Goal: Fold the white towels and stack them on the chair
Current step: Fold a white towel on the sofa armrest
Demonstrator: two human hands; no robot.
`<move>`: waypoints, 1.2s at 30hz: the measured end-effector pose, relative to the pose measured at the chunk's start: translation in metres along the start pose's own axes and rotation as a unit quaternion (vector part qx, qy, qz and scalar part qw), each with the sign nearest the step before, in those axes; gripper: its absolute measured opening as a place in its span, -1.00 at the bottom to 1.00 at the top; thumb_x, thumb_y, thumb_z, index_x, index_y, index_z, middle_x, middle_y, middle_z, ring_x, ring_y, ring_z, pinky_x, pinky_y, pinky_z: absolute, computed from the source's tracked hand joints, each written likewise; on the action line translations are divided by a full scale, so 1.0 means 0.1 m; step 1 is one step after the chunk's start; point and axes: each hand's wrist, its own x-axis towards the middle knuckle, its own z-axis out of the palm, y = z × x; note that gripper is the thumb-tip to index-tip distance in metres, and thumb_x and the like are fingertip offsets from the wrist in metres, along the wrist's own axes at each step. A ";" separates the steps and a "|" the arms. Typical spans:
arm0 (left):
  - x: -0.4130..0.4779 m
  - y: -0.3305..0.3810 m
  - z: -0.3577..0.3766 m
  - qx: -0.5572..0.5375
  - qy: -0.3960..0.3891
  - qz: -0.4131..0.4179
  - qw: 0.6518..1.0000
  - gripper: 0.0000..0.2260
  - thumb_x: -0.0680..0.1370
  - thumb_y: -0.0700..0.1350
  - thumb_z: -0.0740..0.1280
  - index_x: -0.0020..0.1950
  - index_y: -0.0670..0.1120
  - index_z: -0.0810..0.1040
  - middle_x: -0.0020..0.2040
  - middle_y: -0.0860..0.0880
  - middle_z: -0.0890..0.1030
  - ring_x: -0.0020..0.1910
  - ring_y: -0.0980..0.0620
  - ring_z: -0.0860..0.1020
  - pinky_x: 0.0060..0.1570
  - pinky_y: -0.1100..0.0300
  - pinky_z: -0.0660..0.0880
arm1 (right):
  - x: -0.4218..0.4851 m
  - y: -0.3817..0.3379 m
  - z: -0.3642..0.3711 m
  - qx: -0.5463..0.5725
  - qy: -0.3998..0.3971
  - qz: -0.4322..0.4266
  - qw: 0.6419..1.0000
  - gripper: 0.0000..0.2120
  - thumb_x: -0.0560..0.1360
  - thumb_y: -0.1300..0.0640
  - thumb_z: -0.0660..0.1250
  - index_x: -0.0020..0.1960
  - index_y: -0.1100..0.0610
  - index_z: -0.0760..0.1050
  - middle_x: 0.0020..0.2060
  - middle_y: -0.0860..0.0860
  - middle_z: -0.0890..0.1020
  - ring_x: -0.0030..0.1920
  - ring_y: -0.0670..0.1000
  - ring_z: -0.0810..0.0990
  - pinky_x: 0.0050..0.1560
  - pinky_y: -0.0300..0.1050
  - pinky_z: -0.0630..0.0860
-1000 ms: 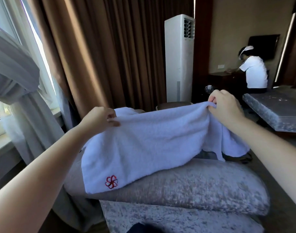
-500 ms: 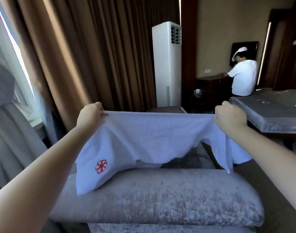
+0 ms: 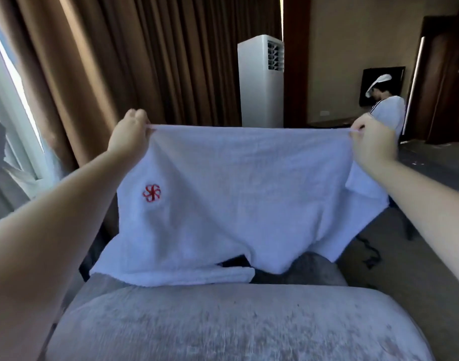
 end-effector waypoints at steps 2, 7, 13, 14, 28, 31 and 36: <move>0.14 0.01 -0.15 -0.006 0.039 -0.012 0.999 -0.84 0.59 -0.24 0.26 0.10 -0.33 0.44 0.15 -0.36 0.42 0.02 -0.40 0.48 -0.05 -0.17 0.39 | 0.10 -0.09 -0.08 0.022 0.027 -0.028 0.999 -0.95 0.54 0.21 0.25 -0.05 0.15 0.49 -0.15 0.26 0.59 -0.11 0.28 0.54 -0.15 0.08 0.45; -0.02 0.00 -0.43 -0.008 0.059 0.001 0.998 -0.84 0.61 -0.22 0.25 0.09 -0.31 0.44 0.15 -0.35 0.41 0.00 -0.38 0.48 -0.07 -0.16 0.40 | -0.12 -0.22 -0.32 0.026 0.041 -0.067 0.997 -0.88 0.56 0.23 0.19 0.03 0.17 0.48 -0.11 0.25 0.59 -0.07 0.28 0.52 -0.12 0.09 0.42; -1.07 0.02 -0.64 -0.005 0.035 0.020 0.999 -0.83 0.61 -0.16 0.28 0.00 -0.28 0.43 0.04 -0.28 0.44 -0.10 -0.34 0.48 -0.26 -0.07 0.35 | -1.09 0.02 -0.69 0.024 0.006 -0.067 0.997 -0.86 0.53 0.28 0.17 0.03 0.21 0.48 -0.15 0.21 0.58 -0.09 0.25 0.50 -0.22 -0.07 0.19; -1.33 0.02 -0.68 -0.014 0.037 0.016 0.999 -0.83 0.59 -0.17 0.30 0.02 -0.28 0.44 0.03 -0.26 0.46 -0.10 -0.33 0.49 -0.25 -0.08 0.39 | -1.32 0.10 -0.75 0.030 0.001 -0.065 0.997 -0.88 0.53 0.28 0.19 0.02 0.20 0.48 -0.18 0.18 0.57 -0.10 0.24 0.51 -0.22 -0.07 0.19; -4.21 -0.24 -0.55 -0.058 -0.123 -0.078 0.988 -0.85 0.46 -0.33 0.43 -0.04 -0.15 0.58 0.07 -0.07 0.54 -0.26 -0.21 0.57 -0.33 -0.02 0.51 | -4.04 1.41 -0.89 0.002 -0.121 -0.126 0.985 -0.61 0.50 0.10 0.10 -0.05 0.33 0.61 -0.13 0.18 0.61 -0.14 0.19 0.57 -0.14 -0.20 0.31; -4.43 -0.24 -0.56 -0.035 -0.143 -0.085 0.985 -0.85 0.44 -0.35 0.42 -0.06 -0.16 0.56 0.07 -0.04 0.54 -0.32 -0.21 0.56 -0.40 0.04 0.48 | -4.16 1.44 -0.91 0.013 -0.111 -0.120 0.986 -0.65 0.52 0.13 0.12 -0.06 0.31 0.62 -0.13 0.15 0.61 -0.14 0.24 0.60 -0.06 -0.12 0.39; -4.73 -0.21 -0.59 -0.026 -0.134 -0.125 0.983 -0.80 0.41 -0.41 0.41 -0.09 -0.14 0.57 0.03 -0.07 0.55 -0.35 -0.22 0.54 -0.45 0.06 0.44 | -4.33 1.36 -0.96 0.031 -0.100 -0.093 0.990 -0.66 0.52 0.14 0.12 -0.03 0.27 0.63 -0.11 0.10 0.61 -0.10 0.15 0.57 -0.04 -0.15 0.41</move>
